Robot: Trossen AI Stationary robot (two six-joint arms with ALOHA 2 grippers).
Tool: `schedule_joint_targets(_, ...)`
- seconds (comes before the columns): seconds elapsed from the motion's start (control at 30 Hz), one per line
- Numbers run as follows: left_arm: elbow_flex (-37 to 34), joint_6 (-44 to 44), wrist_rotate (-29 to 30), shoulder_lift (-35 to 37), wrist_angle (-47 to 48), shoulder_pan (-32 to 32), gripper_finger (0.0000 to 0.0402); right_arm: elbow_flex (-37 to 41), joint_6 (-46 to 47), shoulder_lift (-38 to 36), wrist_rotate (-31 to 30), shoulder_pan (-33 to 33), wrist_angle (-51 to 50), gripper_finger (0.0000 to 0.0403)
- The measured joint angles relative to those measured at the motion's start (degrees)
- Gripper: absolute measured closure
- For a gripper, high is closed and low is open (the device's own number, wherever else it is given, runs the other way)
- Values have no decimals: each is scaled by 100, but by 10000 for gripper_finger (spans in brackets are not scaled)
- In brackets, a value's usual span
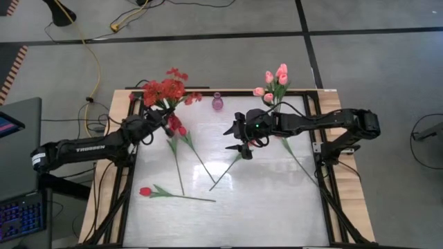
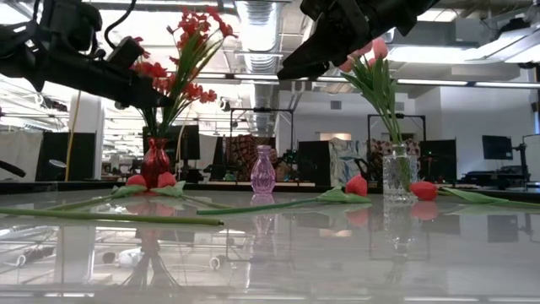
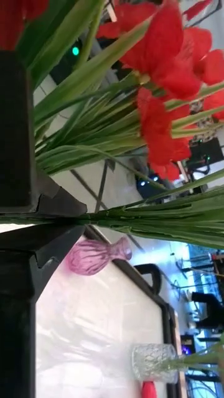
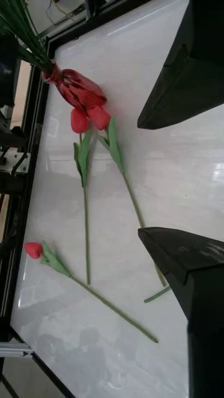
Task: Sort flowers into vase by color
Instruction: Put the red flowers into the red vase
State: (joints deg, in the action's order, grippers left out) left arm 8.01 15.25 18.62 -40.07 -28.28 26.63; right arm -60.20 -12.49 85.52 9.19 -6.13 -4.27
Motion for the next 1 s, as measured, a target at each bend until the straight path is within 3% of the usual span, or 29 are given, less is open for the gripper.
schedule_joint_targets(1.0, 0, -311, 154, 0, 851, 0, 402, 0, 46, 0, 0, 0, 24, 104)
